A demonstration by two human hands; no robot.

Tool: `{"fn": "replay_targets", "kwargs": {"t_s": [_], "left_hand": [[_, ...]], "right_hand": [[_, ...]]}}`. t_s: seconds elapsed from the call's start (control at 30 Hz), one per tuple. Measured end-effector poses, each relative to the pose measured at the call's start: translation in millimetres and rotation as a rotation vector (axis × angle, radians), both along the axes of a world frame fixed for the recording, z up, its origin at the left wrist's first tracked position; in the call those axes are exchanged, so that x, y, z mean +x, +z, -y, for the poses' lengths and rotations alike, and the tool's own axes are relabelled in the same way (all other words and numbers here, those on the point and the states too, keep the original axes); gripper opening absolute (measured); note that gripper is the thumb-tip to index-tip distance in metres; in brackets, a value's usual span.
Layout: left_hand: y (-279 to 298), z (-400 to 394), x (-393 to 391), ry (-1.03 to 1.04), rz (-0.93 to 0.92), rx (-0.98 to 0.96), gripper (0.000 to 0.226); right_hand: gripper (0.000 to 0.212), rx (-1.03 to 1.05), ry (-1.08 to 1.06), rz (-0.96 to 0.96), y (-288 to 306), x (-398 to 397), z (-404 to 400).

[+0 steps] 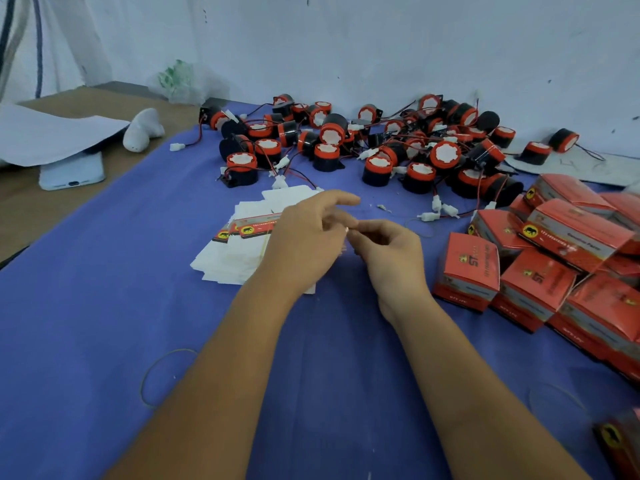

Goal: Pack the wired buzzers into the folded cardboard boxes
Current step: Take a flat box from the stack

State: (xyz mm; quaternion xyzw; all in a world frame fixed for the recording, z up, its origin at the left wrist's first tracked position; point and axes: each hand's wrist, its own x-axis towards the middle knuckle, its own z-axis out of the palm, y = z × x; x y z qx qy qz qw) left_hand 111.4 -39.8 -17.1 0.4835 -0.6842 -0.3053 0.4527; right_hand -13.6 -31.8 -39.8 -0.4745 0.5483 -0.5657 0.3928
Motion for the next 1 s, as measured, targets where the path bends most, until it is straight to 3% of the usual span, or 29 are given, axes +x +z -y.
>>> {"fn": "replay_targets", "kwargs": {"t_s": [0.07, 0.2, 0.27, 0.43, 0.57, 0.73, 0.9, 1.0], "left_hand": [[4, 0, 3, 0.036, 0.113, 0.026, 0.049], [9, 3, 18, 0.418, 0.683, 0.196, 0.043], [7, 6, 26, 0.46, 0.635, 0.247, 0.041], [2, 9, 26, 0.345, 0.297, 0.108, 0.041], [-7, 12, 20, 0.203, 0.109, 0.087, 0.038], [-13, 20, 28, 0.25, 0.099, 0.046, 0.036], [-17, 20, 35, 0.418, 0.203, -0.007, 0.015], [-16, 18, 34, 0.314, 0.235, -0.003, 0.007]], "right_hand": [[0.018, 0.019, -0.065, -0.035, -2, -5, 4], [0.015, 0.018, -0.078, -0.116, -4, -4, 5], [0.012, 0.018, -0.065, -0.114, -5, -2, 5], [0.034, 0.086, 0.01, -0.049, -4, -6, 10], [0.025, 0.09, -0.054, -0.049, -2, -9, 12], [0.035, 0.07, -0.061, -0.012, -3, -14, 13], [0.045, 0.04, -0.082, -0.087, -5, -16, 8], [0.054, 0.02, -0.048, -0.04, -5, -17, 4]]}}
